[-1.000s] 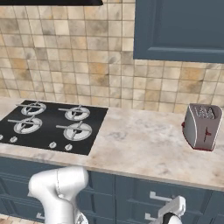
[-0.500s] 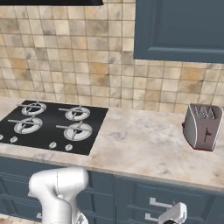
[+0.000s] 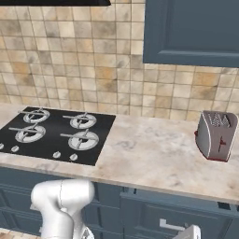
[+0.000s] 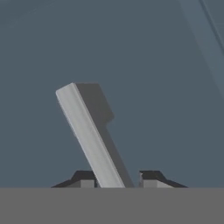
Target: Take the pizza cutter from the drawer on the right and place it on the dining counter for cutting.
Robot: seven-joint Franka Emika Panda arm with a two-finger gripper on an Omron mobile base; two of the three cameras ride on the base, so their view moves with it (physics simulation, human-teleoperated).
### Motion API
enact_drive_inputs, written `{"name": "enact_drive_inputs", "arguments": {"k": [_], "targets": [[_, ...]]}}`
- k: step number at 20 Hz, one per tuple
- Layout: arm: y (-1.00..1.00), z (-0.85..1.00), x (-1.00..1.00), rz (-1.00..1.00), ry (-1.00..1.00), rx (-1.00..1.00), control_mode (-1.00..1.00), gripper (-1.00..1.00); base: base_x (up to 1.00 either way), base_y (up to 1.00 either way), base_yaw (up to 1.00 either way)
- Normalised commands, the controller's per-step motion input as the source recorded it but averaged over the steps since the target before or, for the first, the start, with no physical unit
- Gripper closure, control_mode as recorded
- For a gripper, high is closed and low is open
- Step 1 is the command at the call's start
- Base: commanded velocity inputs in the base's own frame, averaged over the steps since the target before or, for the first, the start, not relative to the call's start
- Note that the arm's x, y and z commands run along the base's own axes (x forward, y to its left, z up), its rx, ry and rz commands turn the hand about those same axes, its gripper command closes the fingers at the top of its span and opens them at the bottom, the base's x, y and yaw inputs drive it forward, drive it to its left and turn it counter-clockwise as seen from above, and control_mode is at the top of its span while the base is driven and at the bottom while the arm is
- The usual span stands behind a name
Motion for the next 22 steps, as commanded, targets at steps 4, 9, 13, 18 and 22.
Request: {"name": "enact_drive_inputs", "arguments": {"k": [4,9,13,18,22], "targets": [[-0.42,-0.11,-0.58,0.00,0.01,0.00,-1.00,1.00,0.00,0.00,0.00],[-0.42,-0.15,-0.59,0.00,0.01,0.00,-1.00,1.00,0.00,0.00,0.00],[-0.40,-0.19,-0.63,0.00,0.00,0.00,-1.00,1.00,0.00,0.00,0.00],[-0.45,-0.16,-0.67,0.00,0.01,0.00,-1.00,1.00,0.00,0.00,0.00],[-0.50,-0.25,-0.70,0.00,0.00,0.00,-1.00,1.00,0.00,0.00,0.00]]}}
